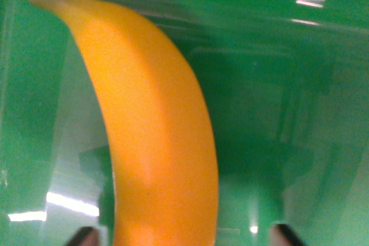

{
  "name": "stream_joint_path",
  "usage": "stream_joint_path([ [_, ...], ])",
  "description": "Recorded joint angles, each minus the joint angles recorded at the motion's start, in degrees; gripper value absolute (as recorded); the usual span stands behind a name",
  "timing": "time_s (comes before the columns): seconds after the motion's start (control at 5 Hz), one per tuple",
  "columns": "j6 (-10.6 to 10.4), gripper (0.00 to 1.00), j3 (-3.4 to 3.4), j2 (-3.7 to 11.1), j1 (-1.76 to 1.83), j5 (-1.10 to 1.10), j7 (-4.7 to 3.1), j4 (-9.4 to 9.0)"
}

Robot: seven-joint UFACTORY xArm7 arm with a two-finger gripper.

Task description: Pick fruit

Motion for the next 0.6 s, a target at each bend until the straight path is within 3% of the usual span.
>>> stream_joint_path([
  [0.6, 0.49, 1.00, 0.00, -0.20, -0.01, 0.01, 0.00, 0.29],
])
